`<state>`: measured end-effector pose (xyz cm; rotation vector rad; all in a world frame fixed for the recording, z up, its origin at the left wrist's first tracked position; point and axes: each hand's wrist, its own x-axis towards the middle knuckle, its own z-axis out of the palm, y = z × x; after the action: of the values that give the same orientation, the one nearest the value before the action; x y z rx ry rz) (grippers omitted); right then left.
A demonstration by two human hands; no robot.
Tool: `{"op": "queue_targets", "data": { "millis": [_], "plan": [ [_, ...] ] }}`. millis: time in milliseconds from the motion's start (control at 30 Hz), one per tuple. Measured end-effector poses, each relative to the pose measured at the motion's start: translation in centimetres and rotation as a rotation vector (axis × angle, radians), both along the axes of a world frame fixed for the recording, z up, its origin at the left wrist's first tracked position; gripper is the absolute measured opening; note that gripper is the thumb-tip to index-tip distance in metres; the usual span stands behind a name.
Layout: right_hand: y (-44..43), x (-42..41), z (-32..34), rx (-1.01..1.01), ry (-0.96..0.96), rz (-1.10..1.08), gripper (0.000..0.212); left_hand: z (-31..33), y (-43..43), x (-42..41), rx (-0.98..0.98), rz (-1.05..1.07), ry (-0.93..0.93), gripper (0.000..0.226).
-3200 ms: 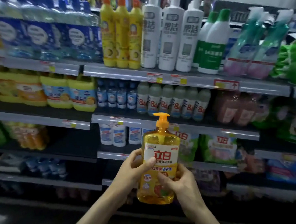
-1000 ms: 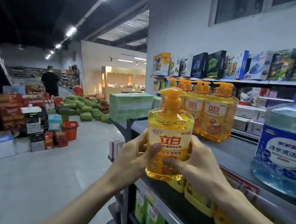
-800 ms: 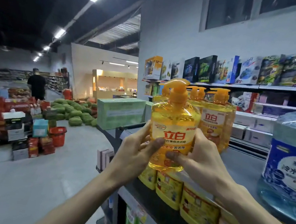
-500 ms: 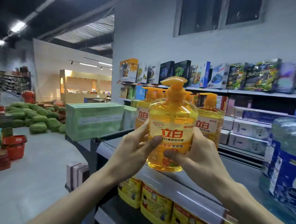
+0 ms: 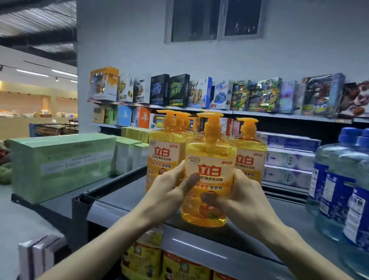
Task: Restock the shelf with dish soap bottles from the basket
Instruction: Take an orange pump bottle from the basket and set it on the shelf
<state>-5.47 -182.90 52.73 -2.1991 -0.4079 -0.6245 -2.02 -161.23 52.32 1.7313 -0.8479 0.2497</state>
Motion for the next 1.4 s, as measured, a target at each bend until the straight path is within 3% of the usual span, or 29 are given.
{"op": "queue_targets", "data": {
  "millis": [267,433,1000,1400],
  "plan": [
    [0.7,-0.4,-0.8,0.045,0.019,-0.099,0.065,-0.5,0.5,1.4,0.020,-0.029,-0.009,0.050],
    [0.9,-1.1,-1.1,-0.064,0.005,-0.163,0.051,-1.9,2.5,1.5,0.084,0.041,-0.071,0.053],
    [2.7,2.0,-0.8,-0.070,0.069,-0.328,0.067,-2.3,4.2,2.9,0.261,0.108,-0.165,0.037],
    [3.7,4.8,0.3,-0.062,0.152,-0.397,0.060,-2.8,3.8,4.2,0.384,0.117,-0.166,0.031]
  ]
}}
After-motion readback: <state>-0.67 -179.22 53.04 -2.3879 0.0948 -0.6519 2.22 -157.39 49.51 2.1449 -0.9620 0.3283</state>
